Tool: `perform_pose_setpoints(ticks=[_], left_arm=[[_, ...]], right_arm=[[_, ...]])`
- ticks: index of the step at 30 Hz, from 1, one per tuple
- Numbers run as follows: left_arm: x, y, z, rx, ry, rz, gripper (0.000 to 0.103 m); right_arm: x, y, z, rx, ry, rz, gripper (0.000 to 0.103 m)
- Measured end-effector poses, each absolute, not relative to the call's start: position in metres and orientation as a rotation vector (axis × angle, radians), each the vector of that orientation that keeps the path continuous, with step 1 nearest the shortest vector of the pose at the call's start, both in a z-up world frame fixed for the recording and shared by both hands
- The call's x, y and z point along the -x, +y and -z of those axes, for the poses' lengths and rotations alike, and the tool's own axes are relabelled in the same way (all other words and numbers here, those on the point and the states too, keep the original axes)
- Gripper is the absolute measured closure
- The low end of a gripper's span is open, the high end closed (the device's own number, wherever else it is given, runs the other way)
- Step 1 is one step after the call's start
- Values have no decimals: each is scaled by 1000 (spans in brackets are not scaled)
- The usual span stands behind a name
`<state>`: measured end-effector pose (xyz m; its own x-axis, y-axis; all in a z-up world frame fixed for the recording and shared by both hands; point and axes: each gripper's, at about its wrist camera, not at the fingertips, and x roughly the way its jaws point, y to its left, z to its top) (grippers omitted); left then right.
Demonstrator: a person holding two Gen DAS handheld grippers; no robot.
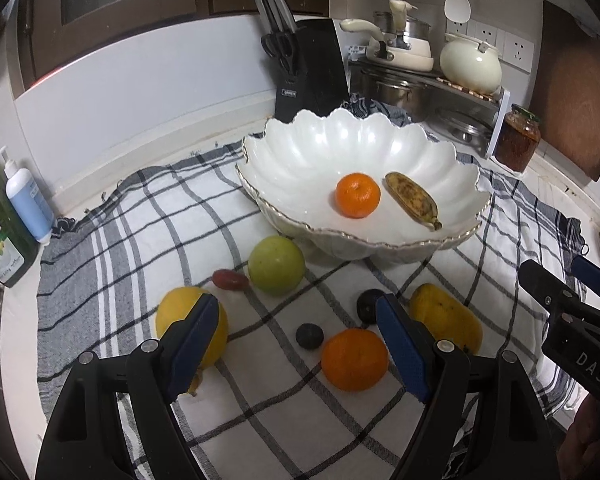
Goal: Organize fruits
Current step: 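Raise both open tools out of the bowl back over the fruit, then lower the left tool onto the second orange and close on it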
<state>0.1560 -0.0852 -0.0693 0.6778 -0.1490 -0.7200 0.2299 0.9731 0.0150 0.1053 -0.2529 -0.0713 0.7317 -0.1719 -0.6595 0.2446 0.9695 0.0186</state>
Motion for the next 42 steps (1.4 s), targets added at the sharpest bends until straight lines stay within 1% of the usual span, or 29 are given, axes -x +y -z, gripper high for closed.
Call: perform_pose_setpoints(ticks=[11, 35, 38, 42], left_arm=[[-152, -92, 91, -110, 833, 230, 22], [-153, -106, 123, -86, 887, 231, 23], [-154, -108, 127, -89, 896, 230, 24], [-155, -111, 130, -96, 899, 237, 33]], right_arm=[[-97, -256, 88, -107, 737, 237, 18], [-92, -264, 104, -105, 755, 256, 18], [-93, -266, 106, -105, 760, 259, 18], [-92, -267, 108, -109, 765, 261, 18]])
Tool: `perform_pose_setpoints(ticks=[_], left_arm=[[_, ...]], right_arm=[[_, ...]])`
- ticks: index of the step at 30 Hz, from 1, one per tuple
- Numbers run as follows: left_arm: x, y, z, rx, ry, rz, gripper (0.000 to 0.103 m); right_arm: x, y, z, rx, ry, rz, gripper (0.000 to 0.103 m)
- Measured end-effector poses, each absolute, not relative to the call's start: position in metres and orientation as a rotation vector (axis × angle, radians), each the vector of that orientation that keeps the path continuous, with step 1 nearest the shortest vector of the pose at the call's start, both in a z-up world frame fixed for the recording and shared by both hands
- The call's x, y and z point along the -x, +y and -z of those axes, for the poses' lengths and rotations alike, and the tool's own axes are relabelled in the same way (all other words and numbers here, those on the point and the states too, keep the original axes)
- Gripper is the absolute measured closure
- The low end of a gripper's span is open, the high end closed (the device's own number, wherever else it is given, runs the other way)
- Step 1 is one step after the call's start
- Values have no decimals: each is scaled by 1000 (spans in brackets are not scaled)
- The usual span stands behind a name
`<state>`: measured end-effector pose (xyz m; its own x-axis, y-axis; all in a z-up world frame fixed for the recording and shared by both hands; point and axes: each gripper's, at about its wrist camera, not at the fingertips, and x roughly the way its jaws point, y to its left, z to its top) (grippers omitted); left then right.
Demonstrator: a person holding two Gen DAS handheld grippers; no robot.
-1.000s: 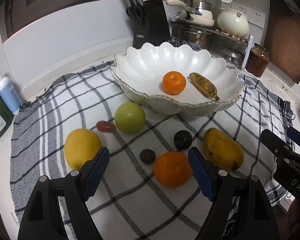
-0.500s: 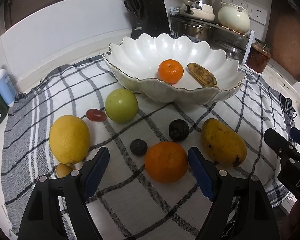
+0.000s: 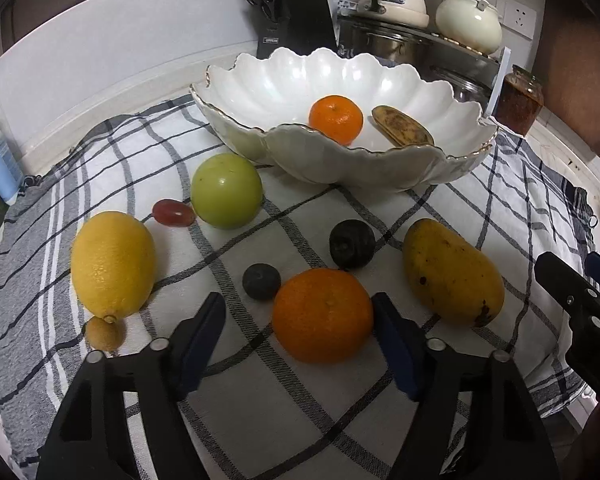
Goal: Organize fruits
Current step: 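Lower the left tool onto the second orange and close on it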
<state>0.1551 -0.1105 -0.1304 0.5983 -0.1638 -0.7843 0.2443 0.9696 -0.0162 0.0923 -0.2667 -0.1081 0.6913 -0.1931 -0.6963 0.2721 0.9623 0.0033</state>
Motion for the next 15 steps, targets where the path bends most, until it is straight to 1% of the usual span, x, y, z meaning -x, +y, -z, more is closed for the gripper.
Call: perform_pose_setpoints(ticks=[3, 5, 7, 8, 15], left_arm=[[-155, -111, 132, -93, 899, 246, 37], [-155, -111, 132, -91, 897, 256, 43], [-154, -113, 131, -95, 893, 268, 56], [-153, -114, 130, -96, 892, 274, 58], [-151, -111, 127, -93, 893, 276, 58]], right_arm=[[-93, -267, 109, -111, 768, 262, 18], [-93, -268, 110, -117, 771, 261, 18], [-93, -268, 110, -123, 770, 260, 18], [-93, -269, 110, -125, 769, 260, 18], [-90, -266, 105, -119, 754, 256, 18]])
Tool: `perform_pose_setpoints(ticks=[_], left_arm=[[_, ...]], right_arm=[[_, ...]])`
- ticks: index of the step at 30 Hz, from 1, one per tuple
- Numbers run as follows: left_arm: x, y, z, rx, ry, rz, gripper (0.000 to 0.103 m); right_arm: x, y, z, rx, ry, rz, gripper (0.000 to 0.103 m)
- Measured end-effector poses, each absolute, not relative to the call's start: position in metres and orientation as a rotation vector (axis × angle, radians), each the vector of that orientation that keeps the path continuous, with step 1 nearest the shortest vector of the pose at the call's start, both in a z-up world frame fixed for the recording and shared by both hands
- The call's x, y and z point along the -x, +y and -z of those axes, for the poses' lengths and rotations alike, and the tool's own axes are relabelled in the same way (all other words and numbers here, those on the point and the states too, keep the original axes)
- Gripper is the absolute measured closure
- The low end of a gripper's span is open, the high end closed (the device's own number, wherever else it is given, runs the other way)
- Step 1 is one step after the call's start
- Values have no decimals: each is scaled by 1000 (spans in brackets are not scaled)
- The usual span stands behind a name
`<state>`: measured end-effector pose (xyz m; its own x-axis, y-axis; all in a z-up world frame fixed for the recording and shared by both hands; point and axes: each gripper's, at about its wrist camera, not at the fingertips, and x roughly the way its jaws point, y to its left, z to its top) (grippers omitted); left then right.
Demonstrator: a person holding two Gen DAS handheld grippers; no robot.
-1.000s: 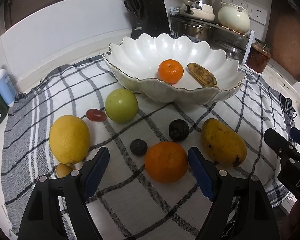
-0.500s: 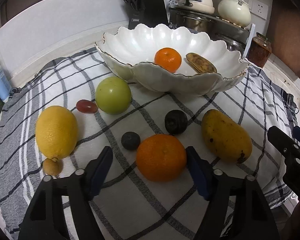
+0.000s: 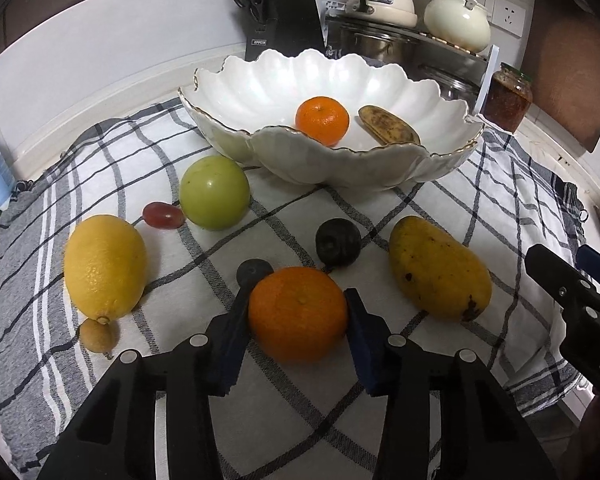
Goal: Organize fruits
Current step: 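Lower the left tool onto the second orange and close on it, then grasp the yellow mango with the right tool while the left tool holds the orange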
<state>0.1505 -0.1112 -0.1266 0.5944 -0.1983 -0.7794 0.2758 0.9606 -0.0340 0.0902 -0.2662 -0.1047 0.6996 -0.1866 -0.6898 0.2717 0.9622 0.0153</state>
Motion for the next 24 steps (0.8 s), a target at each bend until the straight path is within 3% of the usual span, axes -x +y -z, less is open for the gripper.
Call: perform_pose_setpoints(ticks=[24], left_arm=[[-146, -51, 112, -39, 874, 182, 59]], right_arm=[[-127, -207, 119, -54, 787, 92, 18]])
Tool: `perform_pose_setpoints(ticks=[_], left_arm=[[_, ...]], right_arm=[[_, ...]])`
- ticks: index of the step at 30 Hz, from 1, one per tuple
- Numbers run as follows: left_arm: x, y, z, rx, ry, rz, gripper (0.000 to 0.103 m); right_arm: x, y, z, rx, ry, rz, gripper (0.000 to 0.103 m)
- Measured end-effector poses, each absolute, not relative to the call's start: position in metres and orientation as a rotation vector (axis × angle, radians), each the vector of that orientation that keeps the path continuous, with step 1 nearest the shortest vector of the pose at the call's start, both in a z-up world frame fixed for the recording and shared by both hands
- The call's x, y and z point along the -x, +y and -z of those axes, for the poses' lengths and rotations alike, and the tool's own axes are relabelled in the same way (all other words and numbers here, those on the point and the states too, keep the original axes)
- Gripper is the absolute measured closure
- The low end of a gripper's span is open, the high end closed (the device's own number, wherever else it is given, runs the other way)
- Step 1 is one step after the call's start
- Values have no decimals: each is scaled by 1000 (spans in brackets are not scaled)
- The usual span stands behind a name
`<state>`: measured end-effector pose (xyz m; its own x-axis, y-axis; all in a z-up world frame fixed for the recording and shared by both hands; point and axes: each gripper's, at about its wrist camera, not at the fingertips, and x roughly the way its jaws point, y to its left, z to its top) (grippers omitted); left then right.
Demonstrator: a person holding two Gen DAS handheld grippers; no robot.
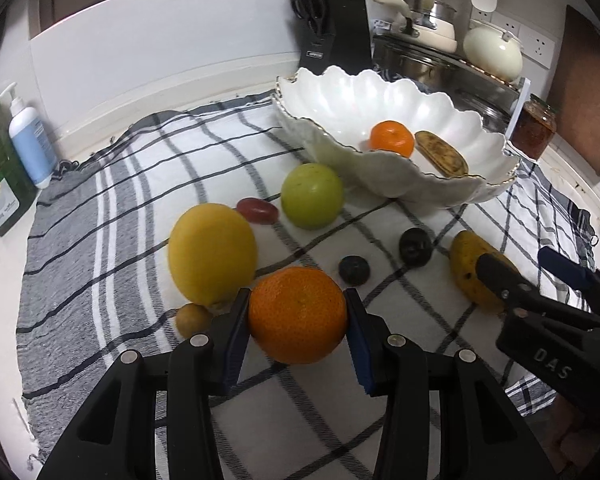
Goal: Organize fruits
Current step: 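Grasp the yellow mango with the right tool while the left tool holds the orange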
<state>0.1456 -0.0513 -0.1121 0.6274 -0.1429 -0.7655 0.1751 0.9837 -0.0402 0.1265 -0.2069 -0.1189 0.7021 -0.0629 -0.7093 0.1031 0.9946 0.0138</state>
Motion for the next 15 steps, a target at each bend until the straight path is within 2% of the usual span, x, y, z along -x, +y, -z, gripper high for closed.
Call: perform_pose_setpoints(ticks=[2, 4, 11, 15], left_arm=[[-146, -49, 112, -36, 873, 179, 59], [-146, -48, 112, -36, 871, 178, 59], [-146, -47, 112, -33, 874, 176, 59], [-145, -45, 111, -32, 872, 170, 59]], right_arm=[[-130, -204, 123, -51, 797, 83, 20], [-133, -202, 128, -47, 813, 74, 28], [-138, -197, 141, -48, 857, 29, 47], [-139, -195, 142, -48, 860, 26, 49]])
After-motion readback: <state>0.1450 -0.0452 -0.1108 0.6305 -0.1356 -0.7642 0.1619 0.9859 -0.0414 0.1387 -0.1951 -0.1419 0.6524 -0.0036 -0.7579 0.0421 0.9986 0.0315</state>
